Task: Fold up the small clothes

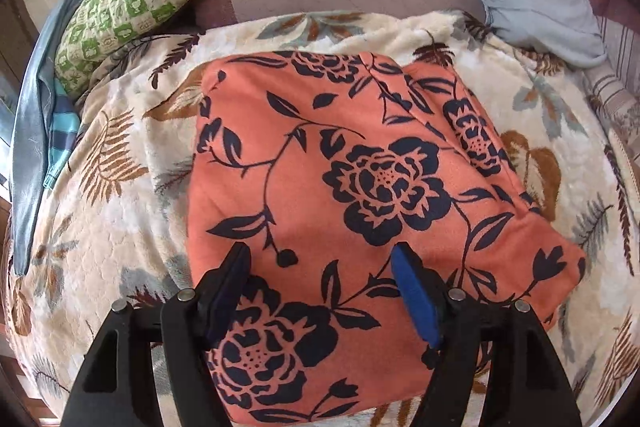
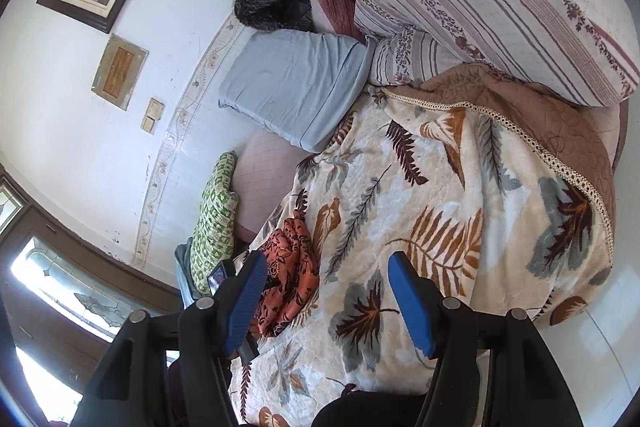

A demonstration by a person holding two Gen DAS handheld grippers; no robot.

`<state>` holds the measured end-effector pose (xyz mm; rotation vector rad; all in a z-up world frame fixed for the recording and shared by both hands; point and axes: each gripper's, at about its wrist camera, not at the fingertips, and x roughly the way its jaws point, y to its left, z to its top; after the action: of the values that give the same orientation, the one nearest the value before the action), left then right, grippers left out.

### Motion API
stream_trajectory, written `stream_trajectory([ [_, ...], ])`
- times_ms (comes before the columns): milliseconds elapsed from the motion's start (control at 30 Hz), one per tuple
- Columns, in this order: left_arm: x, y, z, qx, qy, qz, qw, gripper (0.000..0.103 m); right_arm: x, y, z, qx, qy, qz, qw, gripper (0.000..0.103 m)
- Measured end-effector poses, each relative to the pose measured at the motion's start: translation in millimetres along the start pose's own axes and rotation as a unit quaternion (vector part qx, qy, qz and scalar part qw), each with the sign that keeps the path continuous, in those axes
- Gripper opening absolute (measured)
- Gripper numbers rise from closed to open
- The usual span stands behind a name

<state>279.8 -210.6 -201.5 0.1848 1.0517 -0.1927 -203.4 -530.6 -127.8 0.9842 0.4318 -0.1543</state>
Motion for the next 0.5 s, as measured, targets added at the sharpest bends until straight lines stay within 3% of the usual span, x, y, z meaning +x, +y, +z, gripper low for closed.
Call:
stream_trajectory([
  [233,-33,40,6,-0.024,-0.08,0.026,0.9962,0.075,24,24,-2,-0.024,0.019,0.0,1.0,0.067],
  [333,-14,44,3,-0.007,-0.062,0.039,0.9973,0.077,40,32,-6,-0.032,0.032,-0.001,0.999,0.067],
  [400,17,40,-6,0.017,-0.002,0.041,0.999,0.077,52,37,-9,-0.035,0.045,0.0,0.998,0.067],
  [433,28,38,-14,0.021,0.009,0.04,0.999,0.077,58,39,-10,-0.036,0.051,-0.001,0.998,0.067],
  [500,26,41,-20,0.009,-0.024,0.036,0.999,0.079,68,43,-13,-0.041,0.062,-0.004,0.997,0.067],
])
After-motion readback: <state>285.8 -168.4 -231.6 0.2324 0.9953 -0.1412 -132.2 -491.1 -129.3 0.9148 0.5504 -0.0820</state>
